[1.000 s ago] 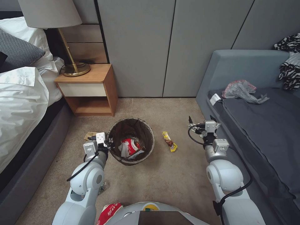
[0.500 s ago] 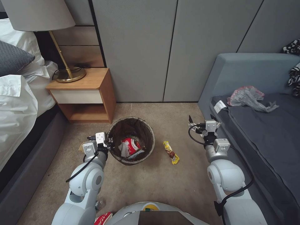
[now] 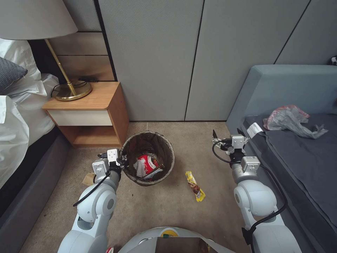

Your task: Pick up the trash bin, then pick up the garbage from the floor and place it into the trash bin.

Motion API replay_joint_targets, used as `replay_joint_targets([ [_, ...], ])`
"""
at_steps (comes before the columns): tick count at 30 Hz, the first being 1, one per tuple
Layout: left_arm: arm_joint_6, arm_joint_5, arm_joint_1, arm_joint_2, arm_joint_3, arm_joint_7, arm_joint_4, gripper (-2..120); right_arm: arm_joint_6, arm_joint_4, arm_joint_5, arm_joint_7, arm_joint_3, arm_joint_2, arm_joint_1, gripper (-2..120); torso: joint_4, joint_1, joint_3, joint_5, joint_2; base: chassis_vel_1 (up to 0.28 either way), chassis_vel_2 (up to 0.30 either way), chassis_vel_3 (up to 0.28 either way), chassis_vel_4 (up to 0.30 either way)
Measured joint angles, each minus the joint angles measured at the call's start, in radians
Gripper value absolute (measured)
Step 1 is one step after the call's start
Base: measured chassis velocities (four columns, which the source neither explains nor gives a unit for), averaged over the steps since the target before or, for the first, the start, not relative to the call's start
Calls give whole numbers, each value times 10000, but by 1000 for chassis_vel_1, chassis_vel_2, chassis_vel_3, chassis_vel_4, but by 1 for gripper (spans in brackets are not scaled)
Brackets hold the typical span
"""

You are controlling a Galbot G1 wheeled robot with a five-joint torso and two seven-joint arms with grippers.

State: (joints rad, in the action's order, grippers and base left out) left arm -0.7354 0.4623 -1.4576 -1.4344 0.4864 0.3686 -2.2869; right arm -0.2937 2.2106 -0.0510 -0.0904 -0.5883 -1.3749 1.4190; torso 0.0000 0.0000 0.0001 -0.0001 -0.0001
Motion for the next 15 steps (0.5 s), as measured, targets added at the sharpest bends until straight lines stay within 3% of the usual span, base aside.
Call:
replay_joint_targets([
  [5,0,-3,-2,-11,11,3,-9,2,64,-13,24,-10,29,8,-5,100,2,1,1,2,0,-120,148,115,-135],
  [12,0,-9,2,-26,13,3,-9,2,-151,-10,95,-111,47,132,25,100,-1,0,-2,0,0,-9,3,8,-10],
  [15,0,-9,3,-12,45,3,-5,2,-1334,250,-269,-336,60,411,161,100,0,0,-2,1,0,0,0,0,0],
])
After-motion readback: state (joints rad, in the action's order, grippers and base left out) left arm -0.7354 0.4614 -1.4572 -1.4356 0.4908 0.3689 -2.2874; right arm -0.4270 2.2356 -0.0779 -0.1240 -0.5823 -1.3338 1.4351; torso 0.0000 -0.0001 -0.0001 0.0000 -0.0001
